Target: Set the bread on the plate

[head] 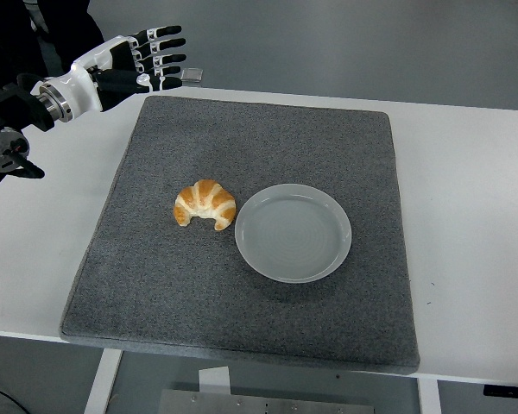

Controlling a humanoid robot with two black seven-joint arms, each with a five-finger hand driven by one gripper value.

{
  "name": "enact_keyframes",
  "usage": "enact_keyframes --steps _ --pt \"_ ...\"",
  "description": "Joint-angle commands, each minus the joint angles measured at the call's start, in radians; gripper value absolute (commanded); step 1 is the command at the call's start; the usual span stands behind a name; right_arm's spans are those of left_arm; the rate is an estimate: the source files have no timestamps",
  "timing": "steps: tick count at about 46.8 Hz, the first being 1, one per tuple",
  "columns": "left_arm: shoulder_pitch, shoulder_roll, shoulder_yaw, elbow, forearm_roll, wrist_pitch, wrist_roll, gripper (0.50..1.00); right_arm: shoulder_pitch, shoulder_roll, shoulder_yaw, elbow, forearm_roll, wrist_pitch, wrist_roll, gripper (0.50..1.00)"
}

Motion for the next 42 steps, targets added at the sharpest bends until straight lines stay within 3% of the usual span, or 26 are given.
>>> enact_keyframes --steps 1,18,31,42 --pt "-0.001 0.013 -0.003 -0.054 0.097 0.000 0.000 0.984 0.000 0.000 0.000 0.000 0.000 0.000 0.000 0.952" --pt "-0.071 0.021 0.002 -0.114 0.454 0.002 0.000 0.981 0.000 0.000 0.000 0.000 0.000 0.000 0.000 0.952" --pt "-0.073 0.045 0.056 -0.181 0.743 0.002 0.003 0.973 0.000 0.000 0.000 0.000 0.000 0.000 0.000 0.952" --pt "-0.073 0.052 0.149 -0.189 0.777 0.000 0.003 0.975 0.000 0.000 0.000 0.000 0.000 0.000 0.000 0.952"
